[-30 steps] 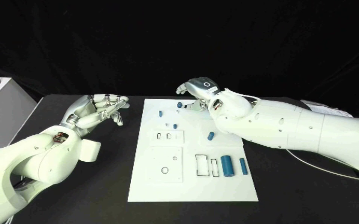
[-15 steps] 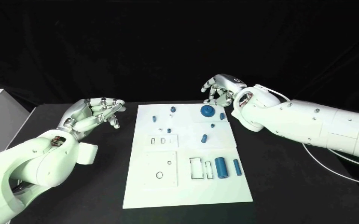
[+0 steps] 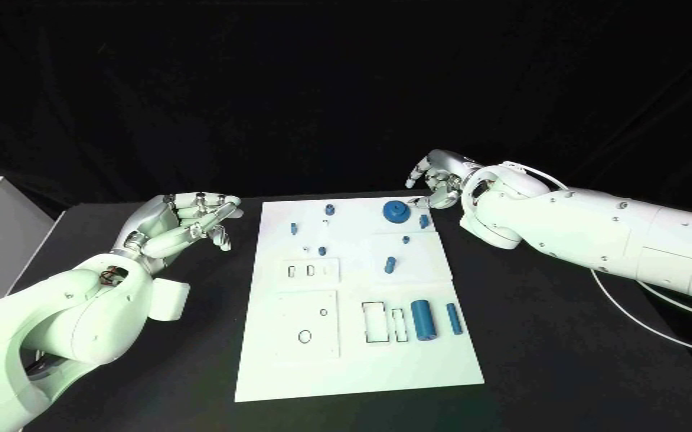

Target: Assemble the parts on the task board

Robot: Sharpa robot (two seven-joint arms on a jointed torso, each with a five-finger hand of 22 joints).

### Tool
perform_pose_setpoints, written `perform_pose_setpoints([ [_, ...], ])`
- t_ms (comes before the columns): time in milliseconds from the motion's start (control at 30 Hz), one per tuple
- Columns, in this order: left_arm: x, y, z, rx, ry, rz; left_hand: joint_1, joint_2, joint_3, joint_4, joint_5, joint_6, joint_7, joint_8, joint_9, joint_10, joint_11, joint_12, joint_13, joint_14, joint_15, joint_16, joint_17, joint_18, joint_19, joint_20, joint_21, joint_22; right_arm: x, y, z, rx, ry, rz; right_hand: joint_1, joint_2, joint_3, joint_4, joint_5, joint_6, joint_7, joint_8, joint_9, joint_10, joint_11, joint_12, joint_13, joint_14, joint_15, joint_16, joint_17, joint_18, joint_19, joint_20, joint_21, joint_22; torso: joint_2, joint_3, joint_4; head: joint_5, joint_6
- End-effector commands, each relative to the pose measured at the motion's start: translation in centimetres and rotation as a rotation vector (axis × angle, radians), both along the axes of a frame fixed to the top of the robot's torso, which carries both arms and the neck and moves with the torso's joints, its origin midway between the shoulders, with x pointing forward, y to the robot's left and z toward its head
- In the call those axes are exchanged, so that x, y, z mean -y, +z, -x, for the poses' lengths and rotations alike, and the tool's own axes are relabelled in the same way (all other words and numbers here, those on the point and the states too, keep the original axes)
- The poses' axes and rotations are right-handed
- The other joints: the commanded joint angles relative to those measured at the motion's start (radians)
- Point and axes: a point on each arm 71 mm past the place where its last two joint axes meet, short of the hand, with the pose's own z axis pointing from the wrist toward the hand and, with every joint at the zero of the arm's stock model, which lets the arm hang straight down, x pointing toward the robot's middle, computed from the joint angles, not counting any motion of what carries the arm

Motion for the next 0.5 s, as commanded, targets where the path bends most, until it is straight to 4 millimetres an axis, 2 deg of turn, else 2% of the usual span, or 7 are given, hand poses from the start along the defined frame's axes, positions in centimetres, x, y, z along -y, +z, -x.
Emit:
perform_pose_setpoints([
  [33, 0.2, 0.0, 0.1, 0.009, -0.021, 0.013, 0.003, -0.009, 0.004, 0.001, -0.006, -0.01, 0.0, -0.005, 0.001, -0.003, 0.0, -0.005, 0.001, -0.008, -0.001, 0.002, 0.001, 0.004, -0.005, -0.002, 0.005, 0.002, -0.2, -0.6, -0.2, -0.074, -0.03, 0.042, -0.036, 0.003, -0.041, 0.002, -0.007, -0.023, 0.005, 0.016, 0.006, 0.105, 0.014, 0.132, 0.263, 0.096, 0.014, 0.029, 0.217, -0.032, 0.061, 0.013, 0.061, 0.097, 0.0, -0.0017, 0.0017, 0.001, -0.003],
  [167, 0.3, 0.0, 0.1, 0.008, -0.022, 0.013, 0.003, -0.009, 0.004, 0.001, -0.006, -0.01, 0.0, -0.005, 0.001, -0.003, 0.0, -0.005, 0.001, -0.008, -0.001, 0.002, 0.001, 0.004, -0.005, -0.002, 0.005, 0.002, -0.4, -0.9, -0.4, -0.08, -0.037, 0.055, -0.04, 0.004, -0.051, 0.002, -0.011, -0.026, 0.006, 0.017, 0.007, 0.105, 0.014, 0.132, 0.263, 0.097, 0.015, 0.031, 0.222, -0.033, 0.062, 0.015, 0.065, 0.102, -0.001, -0.0046, 0.0014, 0.0, -0.008],
  [367, 0.4, 0.0, 0.1, 0.008, -0.026, 0.014, 0.003, -0.009, 0.004, 0.001, -0.006, -0.01, 0.0, -0.005, 0.001, -0.003, 0.0, -0.005, 0.001, -0.008, -0.001, 0.002, 0.001, 0.004, -0.005, -0.002, 0.005, 0.002, -1.0, -1.4, -0.9, -0.087, -0.043, 0.077, -0.044, 0.007, -0.064, 0.002, -0.013, -0.037, 0.008, 0.015, 0.006, 0.105, 0.017, 0.132, 0.263, 0.098, 0.017, 0.032, 0.229, -0.034, 0.062, 0.017, 0.069, 0.107, 0.0, -0.0052, 0.0005, 0.0, -0.009],
  [500, 0.5, 0.0, 0.2, 0.009, -0.029, 0.016, 0.003, -0.009, 0.004, 0.001, -0.006, -0.01, 0.0, -0.005, 0.001, -0.003, 0.0, -0.005, 0.001, -0.008, -0.001, 0.002, 0.001, 0.004, -0.005, -0.002, 0.005, 0.002, -1.3, -1.8, -1.2, -0.092, -0.045, 0.082, -0.044, 0.007, -0.064, 0.002, -0.013, -0.037, 0.008, 0.015, 0.006, 0.105, 0.017, 0.132, 0.263, 0.098, 0.018, 0.032, 0.229, -0.034, 0.062, 0.017, 0.069, 0.107, -0.001, -0.0064, 0.0016, 0.0, -0.015],
])
